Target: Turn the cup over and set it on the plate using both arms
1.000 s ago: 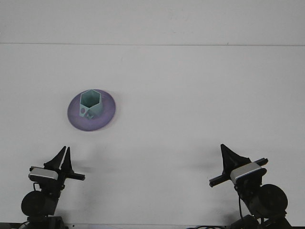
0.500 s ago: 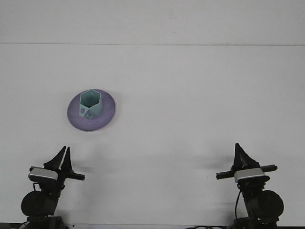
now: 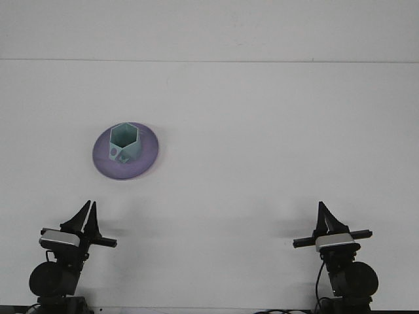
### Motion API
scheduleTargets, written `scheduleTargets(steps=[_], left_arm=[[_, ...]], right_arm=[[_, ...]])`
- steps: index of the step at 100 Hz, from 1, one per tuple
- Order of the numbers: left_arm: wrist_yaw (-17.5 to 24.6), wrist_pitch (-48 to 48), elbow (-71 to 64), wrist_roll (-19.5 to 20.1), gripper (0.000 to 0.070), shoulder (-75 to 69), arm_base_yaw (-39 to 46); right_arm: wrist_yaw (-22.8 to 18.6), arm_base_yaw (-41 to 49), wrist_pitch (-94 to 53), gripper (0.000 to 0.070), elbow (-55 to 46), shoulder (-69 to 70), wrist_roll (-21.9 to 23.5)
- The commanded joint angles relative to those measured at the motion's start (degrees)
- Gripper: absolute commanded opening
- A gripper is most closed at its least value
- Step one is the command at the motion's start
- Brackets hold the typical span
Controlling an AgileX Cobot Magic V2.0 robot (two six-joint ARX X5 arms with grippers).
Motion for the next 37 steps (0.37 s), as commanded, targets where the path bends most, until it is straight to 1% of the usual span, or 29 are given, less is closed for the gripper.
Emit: scheduleTargets(steps=[1, 37], left_arm=[[0.1, 0.5, -1.1, -0.1, 0.0068, 0.0, 0.1], [0.1, 0.6, -1.1, -0.1, 0.0068, 0.0, 0.1]], right_arm=[[0.0, 0.1, 0.6, 0.0000, -0.2, 0.0, -0.2], [0.3, 0.1, 0.6, 0.0000, -0.2, 0.0, -0.2]])
